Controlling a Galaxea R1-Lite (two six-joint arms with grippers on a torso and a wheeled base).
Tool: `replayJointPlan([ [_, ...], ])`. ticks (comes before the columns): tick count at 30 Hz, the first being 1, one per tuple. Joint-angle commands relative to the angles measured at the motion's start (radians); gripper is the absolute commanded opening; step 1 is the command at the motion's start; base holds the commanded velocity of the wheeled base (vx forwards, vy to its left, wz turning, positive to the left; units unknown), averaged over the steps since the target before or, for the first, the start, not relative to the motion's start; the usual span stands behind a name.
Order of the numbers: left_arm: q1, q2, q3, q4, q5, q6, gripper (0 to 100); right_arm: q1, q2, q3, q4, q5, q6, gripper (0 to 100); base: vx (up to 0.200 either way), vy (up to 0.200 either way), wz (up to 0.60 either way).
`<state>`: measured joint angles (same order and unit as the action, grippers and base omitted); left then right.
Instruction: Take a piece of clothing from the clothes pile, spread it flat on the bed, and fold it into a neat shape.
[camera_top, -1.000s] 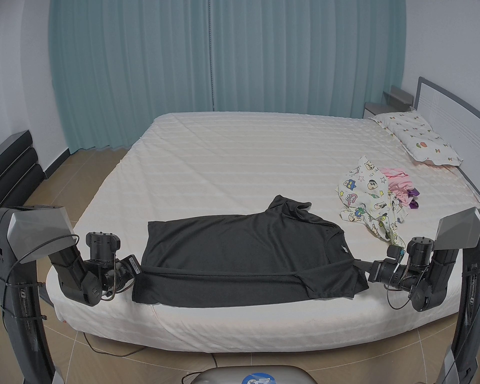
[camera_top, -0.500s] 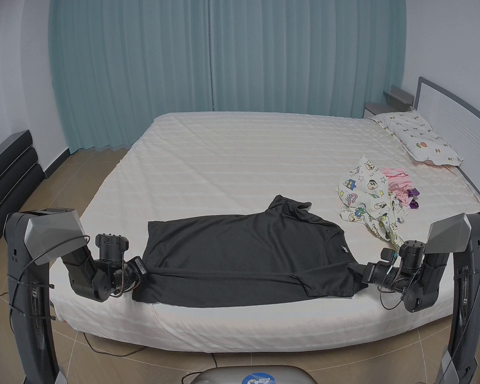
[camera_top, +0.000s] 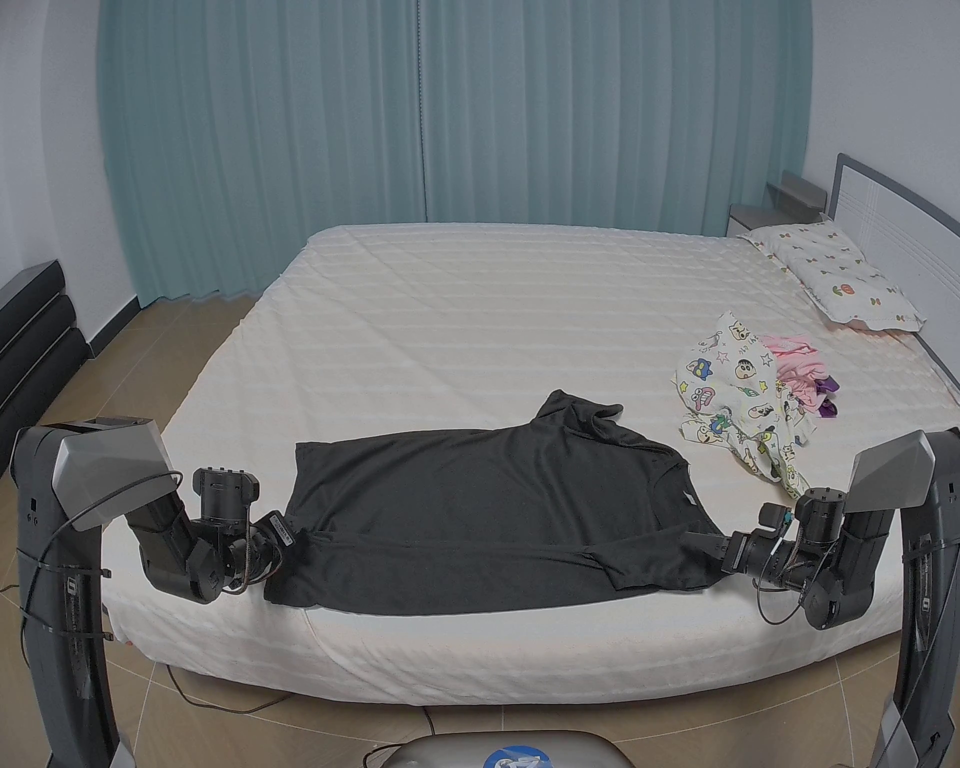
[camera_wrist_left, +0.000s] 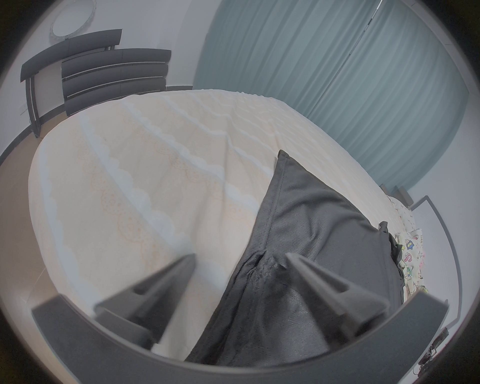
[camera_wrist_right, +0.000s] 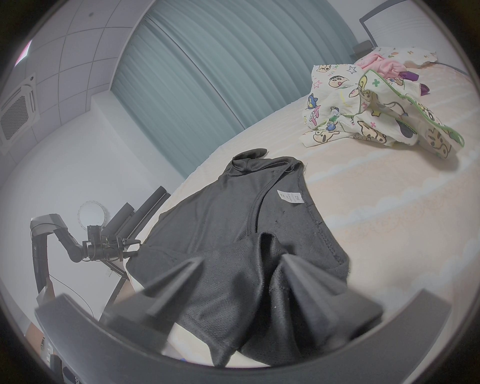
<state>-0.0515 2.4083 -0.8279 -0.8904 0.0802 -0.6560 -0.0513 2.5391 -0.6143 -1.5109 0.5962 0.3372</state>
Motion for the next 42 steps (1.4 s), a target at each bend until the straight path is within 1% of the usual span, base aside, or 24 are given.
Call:
replayJointPlan([
  [1, 0.004, -0.018, 0.009, -0.001, 0.001, -0.001, 100, -0.007, -0.014, 0.002, -0.009, -0.001, 0.019, 100, 0.000, 0.000, 0.00],
  [3, 0.012, -0.038, 0.018, -0.001, 0.000, -0.002, 100, -0.016, -0.034, 0.010, -0.031, -0.009, 0.043, 100, 0.000, 0.000, 0.00],
  [5, 0.027, -0.067, 0.030, 0.001, -0.004, -0.022, 100, -0.030, -0.060, 0.025, -0.049, -0.032, 0.071, 100, 0.000, 0.000, 0.00],
  [6, 0.028, -0.071, 0.030, 0.001, -0.004, -0.024, 100, -0.030, -0.062, 0.027, -0.049, -0.033, 0.072, 100, 0.000, 0.000, 0.00],
  [8, 0.058, -0.121, 0.050, 0.001, -0.014, -0.053, 100, -0.045, -0.109, 0.054, -0.055, -0.062, 0.097, 100, 0.000, 0.000, 0.00],
  [9, 0.061, -0.126, 0.055, 0.001, -0.014, -0.056, 100, -0.045, -0.115, 0.059, -0.055, -0.065, 0.100, 100, 0.000, 0.000, 0.00],
  [10, 0.073, -0.163, 0.081, 0.001, -0.022, -0.074, 100, -0.053, -0.146, 0.082, -0.055, -0.084, 0.129, 100, 0.000, 0.000, 0.00],
  [11, 0.074, -0.170, 0.087, 0.001, -0.025, -0.079, 100, -0.055, -0.152, 0.087, -0.055, -0.085, 0.137, 100, 0.000, 0.000, 0.00],
  [12, 0.076, -0.209, 0.135, -0.007, -0.046, -0.105, 100, -0.058, -0.194, 0.116, -0.057, -0.088, 0.201, 100, 0.000, 0.000, 0.00],
  [13, 0.076, -0.222, 0.153, -0.010, -0.059, -0.116, 100, -0.058, -0.209, 0.128, -0.057, -0.087, 0.230, 100, 0.000, 0.000, 0.00],
  [14, 0.076, -0.253, 0.191, -0.010, -0.094, -0.137, 100, -0.061, -0.240, 0.149, -0.057, -0.085, 0.302, 100, 0.000, 0.000, 0.00],
  [16, 0.078, -0.293, 0.240, -0.013, -0.158, -0.163, 100, -0.061, -0.261, 0.171, -0.057, -0.085, 0.413, 100, 0.100, 0.000, 0.00],
  [18, 0.085, -0.316, 0.262, -0.015, -0.201, -0.185, 100, -0.055, -0.257, 0.174, -0.057, -0.090, 0.468, 100, 0.200, 0.000, 0.00],
  [21, 0.091, -0.322, 0.271, -0.008, -0.234, -0.200, 100, -0.047, -0.246, 0.183, -0.055, -0.090, 0.477, 100, 0.200, 0.000, 0.00],
  [26, 0.093, -0.308, 0.277, -0.008, -0.243, -0.202, 100, -0.035, -0.234, 0.194, -0.055, -0.093, 0.477, 100, 0.200, 0.000, 0.00],
  [30, 0.091, -0.264, 0.279, -0.012, -0.254, -0.202, 100, -0.010, -0.203, 0.202, -0.054, -0.099, 0.476, 100, 0.200, 0.000, 0.00],
  [34, 0.090, -0.258, 0.291, -0.013, -0.255, -0.208, 100, 0.001, -0.172, 0.211, -0.043, -0.099, 0.462, 100, 0.000, 0.000, 0.00],
  [36, 0.091, -0.255, 0.293, -0.013, -0.258, -0.208, 100, 0.014, -0.168, 0.215, -0.040, -0.099, 0.451, 100, 0.000, 0.000, 0.00],
  [42, 0.091, -0.239, 0.312, -0.016, -0.261, -0.208, 100, 0.045, -0.137, 0.245, -0.028, -0.099, 0.347, 100, 0.000, 0.000, 0.00],
])
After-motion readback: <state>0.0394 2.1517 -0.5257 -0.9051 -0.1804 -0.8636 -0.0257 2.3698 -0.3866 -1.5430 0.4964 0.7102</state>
